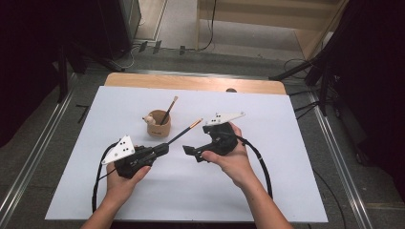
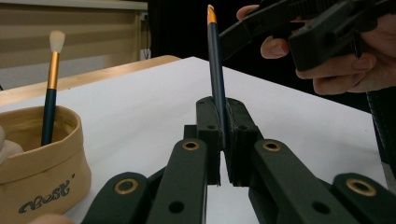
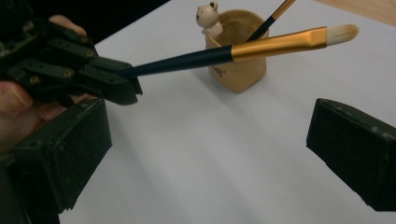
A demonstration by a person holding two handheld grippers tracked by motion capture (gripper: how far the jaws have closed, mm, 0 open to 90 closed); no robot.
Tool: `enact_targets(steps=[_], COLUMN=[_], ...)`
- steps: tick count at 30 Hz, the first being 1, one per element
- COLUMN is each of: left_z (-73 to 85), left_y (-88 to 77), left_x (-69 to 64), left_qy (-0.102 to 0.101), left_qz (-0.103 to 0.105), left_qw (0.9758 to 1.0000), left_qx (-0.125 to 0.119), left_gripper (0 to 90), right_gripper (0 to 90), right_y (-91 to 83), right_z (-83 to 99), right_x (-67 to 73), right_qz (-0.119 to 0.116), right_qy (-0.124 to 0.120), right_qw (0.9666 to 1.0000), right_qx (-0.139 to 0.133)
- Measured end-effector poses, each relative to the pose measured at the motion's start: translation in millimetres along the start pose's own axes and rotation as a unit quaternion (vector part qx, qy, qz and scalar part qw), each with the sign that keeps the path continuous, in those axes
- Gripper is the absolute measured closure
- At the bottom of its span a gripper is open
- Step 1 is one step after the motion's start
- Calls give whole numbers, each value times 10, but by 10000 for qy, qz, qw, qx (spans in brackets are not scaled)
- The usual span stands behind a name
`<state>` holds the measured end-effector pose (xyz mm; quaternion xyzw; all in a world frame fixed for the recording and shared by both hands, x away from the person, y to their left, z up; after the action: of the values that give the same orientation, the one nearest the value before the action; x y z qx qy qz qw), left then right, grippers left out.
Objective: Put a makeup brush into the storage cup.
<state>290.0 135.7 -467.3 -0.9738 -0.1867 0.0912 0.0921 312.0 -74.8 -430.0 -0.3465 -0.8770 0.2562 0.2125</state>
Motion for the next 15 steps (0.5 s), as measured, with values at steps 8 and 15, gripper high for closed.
enact_targets(steps=[8,15], left_z=[-8,-11], left_y=[-13,-8], left_x=[11,12], left_qy=[16,22], left_qz=[-76,-112], left_qw=[10000,9999], left_qx=[-62,-98], left_gripper=[873,873], right_gripper=[29,50], right_y=[26,50], right_z=[-48,-82], right_x=[31,37], right_qz=[-9,-64], right_qy=[469,859], right_qw=[9986,9953], right_qx=[-261,-443])
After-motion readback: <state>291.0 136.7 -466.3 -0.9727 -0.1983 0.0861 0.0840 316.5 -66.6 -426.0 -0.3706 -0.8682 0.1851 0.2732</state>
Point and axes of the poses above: each handheld gripper's, and its own axes: y roughly forward along the jaws, z roughly out of its underside, x roughly to its left, the point moved 5 cm from there along y, roughly forward along the jaws, and after that the axes turned 7 degrees about z, right-handed, at the moved point
